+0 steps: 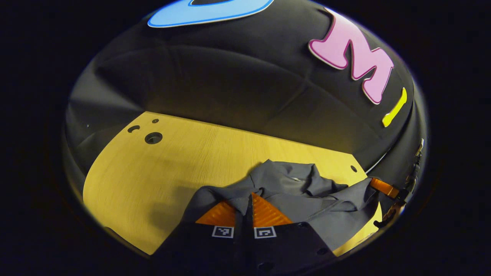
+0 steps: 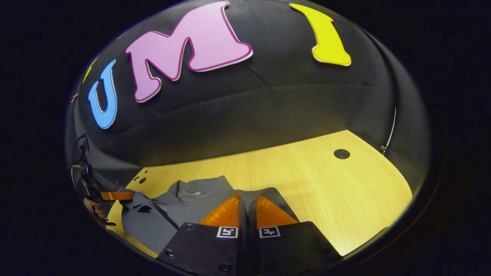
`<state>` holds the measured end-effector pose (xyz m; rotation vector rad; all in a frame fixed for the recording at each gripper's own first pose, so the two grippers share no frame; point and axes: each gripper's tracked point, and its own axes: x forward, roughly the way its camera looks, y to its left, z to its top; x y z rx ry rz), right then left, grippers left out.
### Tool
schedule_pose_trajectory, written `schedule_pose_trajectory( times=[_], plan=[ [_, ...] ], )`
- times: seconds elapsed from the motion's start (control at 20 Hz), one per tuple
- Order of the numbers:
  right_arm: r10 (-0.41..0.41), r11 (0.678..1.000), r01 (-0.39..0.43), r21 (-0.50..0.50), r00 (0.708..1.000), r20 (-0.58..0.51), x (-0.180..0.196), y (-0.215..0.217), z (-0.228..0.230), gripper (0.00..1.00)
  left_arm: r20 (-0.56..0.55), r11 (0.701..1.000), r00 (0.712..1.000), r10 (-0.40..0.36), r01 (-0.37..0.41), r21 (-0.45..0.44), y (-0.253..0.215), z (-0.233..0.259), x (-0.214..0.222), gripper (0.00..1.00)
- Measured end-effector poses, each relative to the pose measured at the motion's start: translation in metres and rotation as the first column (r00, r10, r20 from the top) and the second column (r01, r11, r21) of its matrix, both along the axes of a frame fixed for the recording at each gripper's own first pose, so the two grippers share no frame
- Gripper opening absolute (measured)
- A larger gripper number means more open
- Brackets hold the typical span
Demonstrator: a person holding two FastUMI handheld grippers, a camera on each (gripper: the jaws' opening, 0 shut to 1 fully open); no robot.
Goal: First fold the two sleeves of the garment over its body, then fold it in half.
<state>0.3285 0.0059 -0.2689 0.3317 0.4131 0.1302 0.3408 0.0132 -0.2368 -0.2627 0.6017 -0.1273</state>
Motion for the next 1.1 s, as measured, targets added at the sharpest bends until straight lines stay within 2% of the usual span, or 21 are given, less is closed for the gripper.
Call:
schedule_pose_trajectory(
  times=[0.3, 0.35, 0.4, 0.65, 0.8, 0.9, 0.95, 1.0, 1.05, 1.1],
  plan=[
    [0.008, 1.0, -0.01, -0.028, 0.996, -0.092, 0.009, -0.001, -0.051, 0.05, -0.057, 0.999, 0.998, 0.012, -0.009, 0.053, 0.003, -0.041, 0.017, 0.05],
    [0.008, 0.999, -0.011, -0.03, 0.994, -0.107, 0.009, 0.0, -0.057, 0.0, -0.075, 0.998, 0.997, 0.016, -0.012, 0.056, 0.003, -0.049, 0.017, 0.05],
    [0.007, 0.999, -0.011, -0.032, 0.994, -0.113, 0.01, 0.0, -0.061, 0.05, -0.087, 0.998, 0.996, 0.02, -0.015, 0.057, 0.003, -0.054, 0.017, 0.05],
    [-0.002, 1.0, 0.002, -0.002, 0.981, -0.194, 0.01, 0.001, -0.085, 0.06, -0.119, 0.998, 0.993, 0.024, -0.016, 0.065, 0.003, -0.068, 0.018, 0.05],
    [-0.037, 0.999, 0.039, 0.003, 0.975, -0.22, 0.012, -0.004, -0.088, 0.15, -0.119, 0.998, 0.993, 0.017, -0.008, 0.07, 0.003, -0.068, 0.016, 0.05],
    [-0.077, 0.997, 0.071, -0.035, 0.968, -0.239, 0.008, -0.014, -0.088, 0.26, -0.123, 0.998, 0.992, 0.028, -0.02, 0.065, 0.002, -0.067, 0.014, 0.11],
    [-0.093, 0.995, 0.083, -0.051, 0.966, -0.24, 0.008, -0.016, -0.09, 0.41, -0.126, 0.998, 0.991, 0.033, -0.025, 0.063, 0.001, -0.063, 0.01, 0.18],
    [-0.096, 0.995, 0.086, -0.051, 0.966, -0.24, 0.003, -0.019, -0.08, 0.57, -0.13, 0.997, 0.991, 0.038, -0.03, 0.066, 0.001, -0.063, 0.009, 0.18],
    [-0.098, 0.995, 0.088, -0.052, 0.966, -0.239, 0.002, -0.019, -0.078, 0.69, -0.136, 0.997, 0.99, 0.043, -0.033, 0.075, 0.001, -0.062, 0.007, 0.3],
    [-0.099, 0.995, 0.089, -0.054, 0.966, -0.238, 0.0, -0.021, -0.072, 0.81, -0.138, 0.995, 0.989, 0.047, -0.035, 0.088, 0.001, -0.059, 0.002, 0.34]
  ],
)
